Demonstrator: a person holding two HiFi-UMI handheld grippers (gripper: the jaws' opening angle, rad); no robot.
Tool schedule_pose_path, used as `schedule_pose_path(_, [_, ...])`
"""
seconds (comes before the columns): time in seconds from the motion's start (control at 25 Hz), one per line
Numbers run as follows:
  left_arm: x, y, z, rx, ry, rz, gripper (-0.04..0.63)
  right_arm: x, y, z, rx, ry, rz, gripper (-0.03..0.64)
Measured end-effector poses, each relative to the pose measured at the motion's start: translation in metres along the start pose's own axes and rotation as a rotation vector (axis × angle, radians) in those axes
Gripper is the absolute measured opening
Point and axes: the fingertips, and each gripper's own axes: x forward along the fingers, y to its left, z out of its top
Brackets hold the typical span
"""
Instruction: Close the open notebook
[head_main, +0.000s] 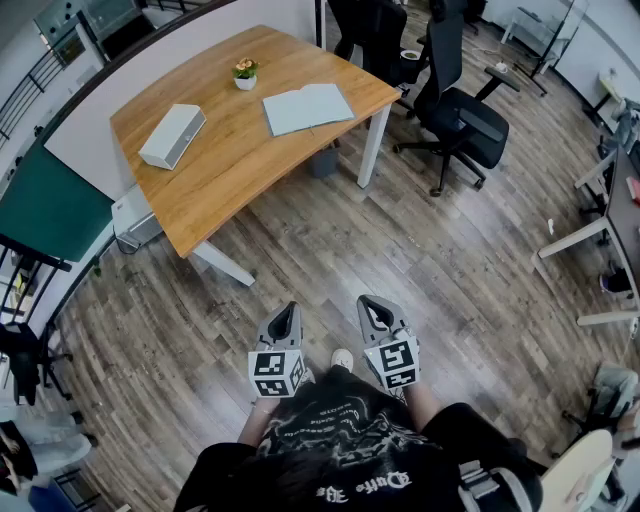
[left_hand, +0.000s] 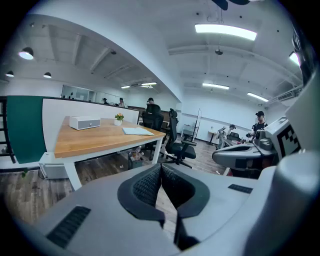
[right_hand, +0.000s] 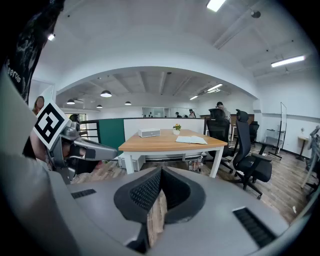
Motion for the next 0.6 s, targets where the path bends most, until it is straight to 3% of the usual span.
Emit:
schedule_pose_path(0.36, [-0.030,0.003,-0.004,0.012,-0.029,-0.042,0.023,-0.012,0.032,0.000,-0.018,-0.008,-0.010,0.006])
schedule_pose_path(0.6, [-0.032,0.000,-0.005,0.000,-0.054,-0.055,0.029,-0.015,0.020,-0.001,0.055,-0.040,-0.053,0.017])
